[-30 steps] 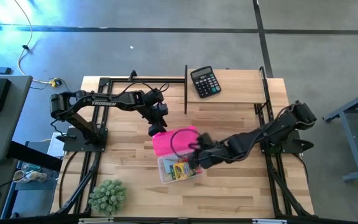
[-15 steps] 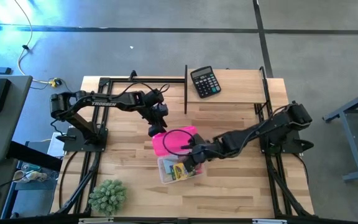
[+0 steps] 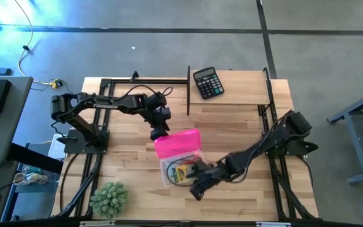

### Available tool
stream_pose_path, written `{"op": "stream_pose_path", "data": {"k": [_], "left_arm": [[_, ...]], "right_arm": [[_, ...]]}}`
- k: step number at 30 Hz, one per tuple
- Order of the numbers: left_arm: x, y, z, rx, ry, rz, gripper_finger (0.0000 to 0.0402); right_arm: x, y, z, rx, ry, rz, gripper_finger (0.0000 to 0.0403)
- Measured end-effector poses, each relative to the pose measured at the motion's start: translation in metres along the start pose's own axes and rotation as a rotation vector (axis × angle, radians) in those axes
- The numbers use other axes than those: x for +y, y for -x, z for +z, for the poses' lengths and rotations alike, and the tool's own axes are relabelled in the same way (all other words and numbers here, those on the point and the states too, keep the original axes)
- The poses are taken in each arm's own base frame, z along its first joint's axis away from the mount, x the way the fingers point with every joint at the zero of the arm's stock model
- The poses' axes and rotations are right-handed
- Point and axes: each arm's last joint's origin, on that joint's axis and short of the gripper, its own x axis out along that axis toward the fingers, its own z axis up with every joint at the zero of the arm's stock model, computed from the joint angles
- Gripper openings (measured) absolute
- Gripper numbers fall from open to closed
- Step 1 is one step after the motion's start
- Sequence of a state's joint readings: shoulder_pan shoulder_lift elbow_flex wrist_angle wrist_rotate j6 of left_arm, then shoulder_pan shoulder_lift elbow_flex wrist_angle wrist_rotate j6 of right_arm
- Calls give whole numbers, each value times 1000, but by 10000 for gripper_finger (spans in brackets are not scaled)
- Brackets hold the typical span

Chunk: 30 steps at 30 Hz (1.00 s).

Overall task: Pack school essentials
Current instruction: Close the supply box

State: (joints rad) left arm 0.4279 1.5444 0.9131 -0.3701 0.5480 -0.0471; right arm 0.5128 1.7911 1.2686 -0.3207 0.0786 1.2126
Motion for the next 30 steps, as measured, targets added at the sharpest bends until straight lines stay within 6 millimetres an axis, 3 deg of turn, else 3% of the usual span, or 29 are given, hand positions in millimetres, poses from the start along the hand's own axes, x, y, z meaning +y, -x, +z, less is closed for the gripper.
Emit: {"op": "stream_pose_path", "data": {"k": [7, 13, 22, 30], "left_arm": [[-5, -3, -1, 9, -12, -10, 211], [-10, -5, -1, 15, -25, -18, 211], [-14, -8, -1, 22, -37, -26, 211], [-25, -13, -3, 42, -67, -50, 211]], "right_arm": [[-1, -25, -23, -31, -45, -36, 115], [-14, -48, -33, -52, -69, -132, 115], [-30, -72, -29, -120, -116, -200, 115], [-34, -74, -13, -199, -142, -211, 115]]}}
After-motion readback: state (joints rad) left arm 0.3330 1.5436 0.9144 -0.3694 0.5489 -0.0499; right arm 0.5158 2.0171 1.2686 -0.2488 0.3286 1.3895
